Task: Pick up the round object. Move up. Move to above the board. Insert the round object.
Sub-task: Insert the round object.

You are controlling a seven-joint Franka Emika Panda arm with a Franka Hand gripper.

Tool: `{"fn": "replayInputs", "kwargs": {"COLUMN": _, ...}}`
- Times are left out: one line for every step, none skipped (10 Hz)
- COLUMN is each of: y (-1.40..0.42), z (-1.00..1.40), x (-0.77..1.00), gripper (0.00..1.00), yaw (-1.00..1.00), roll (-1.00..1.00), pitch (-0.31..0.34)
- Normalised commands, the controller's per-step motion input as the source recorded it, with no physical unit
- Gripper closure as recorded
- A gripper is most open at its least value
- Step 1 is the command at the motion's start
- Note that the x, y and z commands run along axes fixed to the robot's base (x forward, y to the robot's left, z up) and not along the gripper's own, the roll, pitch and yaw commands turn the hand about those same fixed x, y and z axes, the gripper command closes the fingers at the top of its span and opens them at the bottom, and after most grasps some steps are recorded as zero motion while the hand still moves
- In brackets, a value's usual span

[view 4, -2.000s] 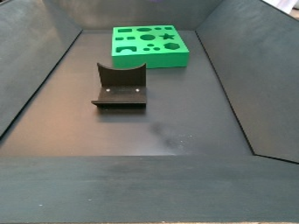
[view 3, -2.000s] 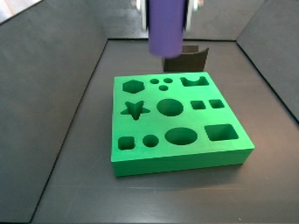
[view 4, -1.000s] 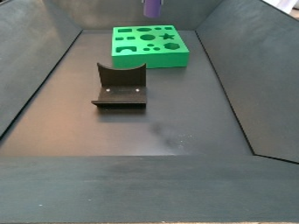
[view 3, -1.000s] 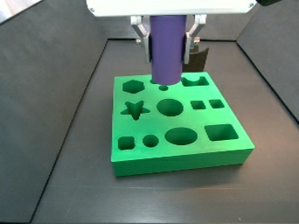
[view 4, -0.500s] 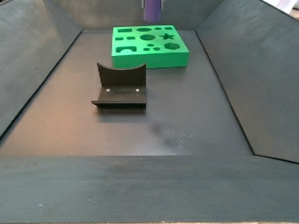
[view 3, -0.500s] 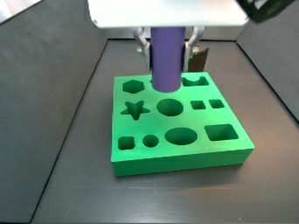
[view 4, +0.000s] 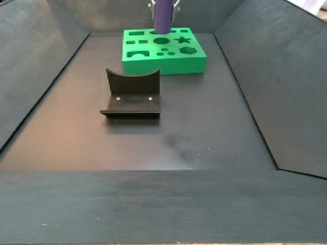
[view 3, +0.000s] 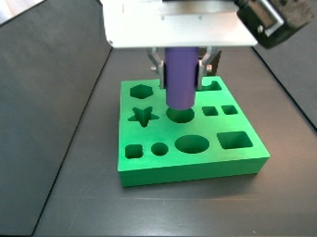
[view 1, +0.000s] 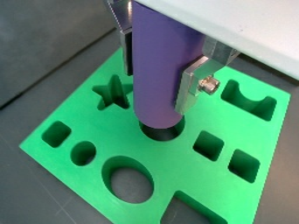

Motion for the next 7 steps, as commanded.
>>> {"fn": "replayInputs", "kwargs": {"y": 0.0, "z": -0.31, "x": 0.24, "gripper": 1.0, "yaw": 0.0, "roll": 0.04, "pitch": -0.047}}
{"fn": "replayInputs", "kwargs": {"y": 0.0, "z": -0.36, "x": 0.17, "gripper": 1.0, "yaw": 0.0, "roll": 0.05, "pitch": -0.066}}
{"fn": "replayInputs", "kwargs": {"y": 0.0, "z": -0.45, "x": 0.0, "gripper": 1.0, "yaw": 0.0, "roll": 0.08, "pitch": -0.073}}
{"fn": "replayInputs", "kwargs": {"y": 0.04, "z": -0.38, "x": 0.0, "gripper": 1.0, "yaw": 0.0, "roll": 0.0, "pitch": -0.074}}
{"fn": "replayInputs", "kwargs": {"y": 0.03, "z": -0.29, "x": 0.0, "gripper": 1.0, "yaw": 0.0, "roll": 0.0, "pitch": -0.083}}
{"fn": "replayInputs", "kwargs": {"y": 0.03, "z": -0.15, "x": 0.0, "gripper": 1.0, "yaw": 0.0, "roll": -0.02, "pitch": -0.067}}
{"fn": "replayInputs", "kwargs": {"y": 0.0, "z": -0.01, "x": 0.0, "gripper": 1.0, "yaw": 0.0, "roll": 0.01, "pitch": 0.0}}
